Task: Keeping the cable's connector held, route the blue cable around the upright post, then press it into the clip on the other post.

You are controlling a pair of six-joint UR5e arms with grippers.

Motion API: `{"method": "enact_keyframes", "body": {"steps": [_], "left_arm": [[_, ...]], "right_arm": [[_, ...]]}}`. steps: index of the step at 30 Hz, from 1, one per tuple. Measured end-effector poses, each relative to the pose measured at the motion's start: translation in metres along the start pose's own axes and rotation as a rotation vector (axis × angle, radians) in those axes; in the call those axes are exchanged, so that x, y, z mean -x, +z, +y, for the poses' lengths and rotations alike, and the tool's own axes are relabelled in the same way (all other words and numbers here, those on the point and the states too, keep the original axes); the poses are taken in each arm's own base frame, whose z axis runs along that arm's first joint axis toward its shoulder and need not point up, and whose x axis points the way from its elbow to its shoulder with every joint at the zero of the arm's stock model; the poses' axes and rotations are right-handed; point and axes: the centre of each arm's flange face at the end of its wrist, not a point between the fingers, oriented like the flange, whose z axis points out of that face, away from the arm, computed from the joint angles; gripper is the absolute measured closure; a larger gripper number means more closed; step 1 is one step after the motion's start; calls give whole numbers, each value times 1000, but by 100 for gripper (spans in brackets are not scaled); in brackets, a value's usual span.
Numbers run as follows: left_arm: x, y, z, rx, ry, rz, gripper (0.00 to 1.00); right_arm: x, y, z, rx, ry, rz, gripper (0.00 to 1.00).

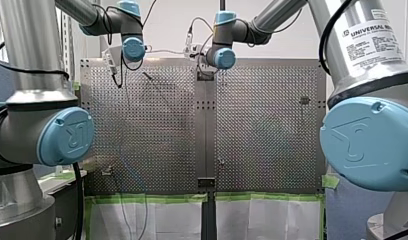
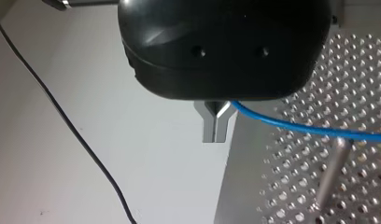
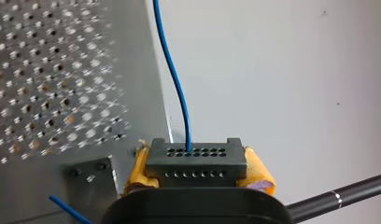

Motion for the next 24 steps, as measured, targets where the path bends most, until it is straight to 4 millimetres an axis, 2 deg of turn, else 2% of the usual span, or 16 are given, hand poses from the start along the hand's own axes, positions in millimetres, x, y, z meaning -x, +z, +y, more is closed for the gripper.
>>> {"method": "enact_keyframes", "body": {"steps": [9, 19, 24], "left_arm": [[-7, 31, 3, 7, 35, 51, 100], [27, 76, 13, -12, -17, -21, 100], [31, 102, 21, -18, -29, -40, 100]], "right_arm": [[-5, 20, -2, -22, 19, 24, 100], [19, 46, -2, -27, 23, 13, 100], [32, 58, -2, -29, 23, 12, 100]]}}
